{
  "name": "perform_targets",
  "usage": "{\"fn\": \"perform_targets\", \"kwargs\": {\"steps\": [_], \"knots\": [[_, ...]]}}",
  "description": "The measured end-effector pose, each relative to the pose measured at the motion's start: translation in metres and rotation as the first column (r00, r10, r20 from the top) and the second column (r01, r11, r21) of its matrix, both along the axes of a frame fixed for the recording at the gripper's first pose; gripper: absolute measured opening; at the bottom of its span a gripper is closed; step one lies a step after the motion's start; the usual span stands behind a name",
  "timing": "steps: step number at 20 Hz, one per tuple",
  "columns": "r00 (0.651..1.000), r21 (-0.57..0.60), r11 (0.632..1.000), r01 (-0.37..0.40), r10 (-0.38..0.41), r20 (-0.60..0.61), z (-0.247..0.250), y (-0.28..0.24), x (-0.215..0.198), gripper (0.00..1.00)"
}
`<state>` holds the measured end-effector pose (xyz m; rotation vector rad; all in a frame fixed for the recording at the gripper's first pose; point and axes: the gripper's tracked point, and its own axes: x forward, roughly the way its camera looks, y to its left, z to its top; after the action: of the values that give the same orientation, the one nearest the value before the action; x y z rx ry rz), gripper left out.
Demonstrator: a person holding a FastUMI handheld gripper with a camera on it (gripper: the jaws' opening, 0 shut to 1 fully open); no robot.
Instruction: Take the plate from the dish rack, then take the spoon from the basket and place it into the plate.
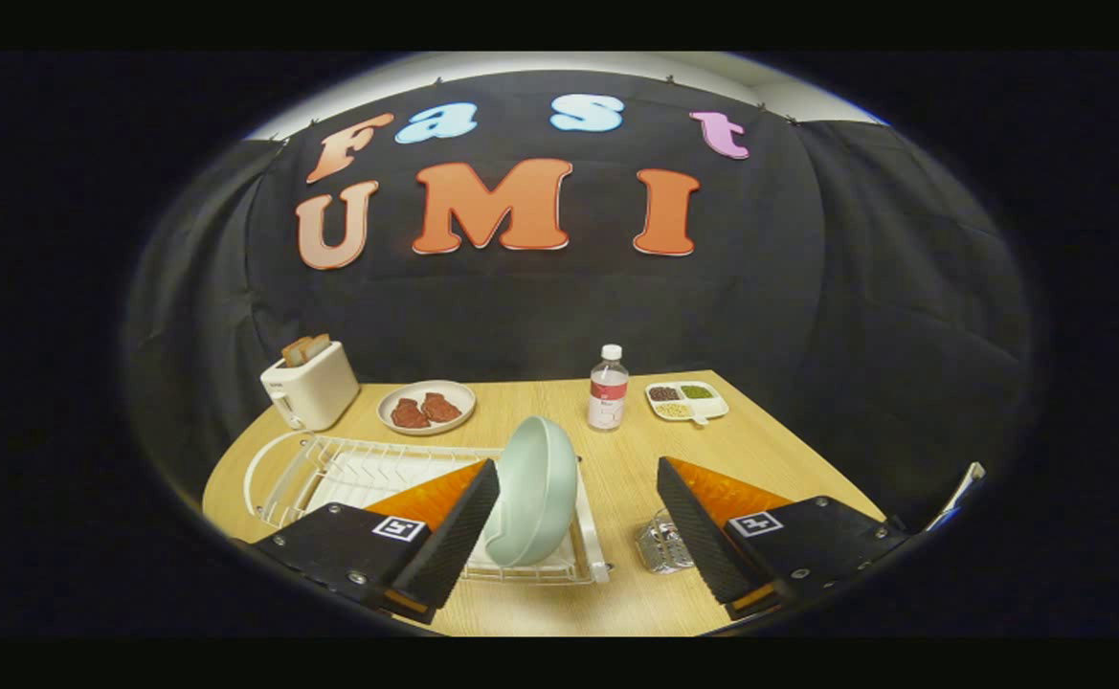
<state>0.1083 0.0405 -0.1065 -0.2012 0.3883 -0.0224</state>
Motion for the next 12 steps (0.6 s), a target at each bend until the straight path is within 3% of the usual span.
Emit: {"fn": "perform_targets", "kwargs": {"steps": [5, 12], "knots": [[0.994, -0.051, 0.998, 0.034, -0.038, -0.098, -0.033, 0.000, 0.023, 0.95], [0.974, -0.082, 0.994, 0.073, -0.089, -0.209, -0.070, 0.000, 0.035, 0.63]]}}
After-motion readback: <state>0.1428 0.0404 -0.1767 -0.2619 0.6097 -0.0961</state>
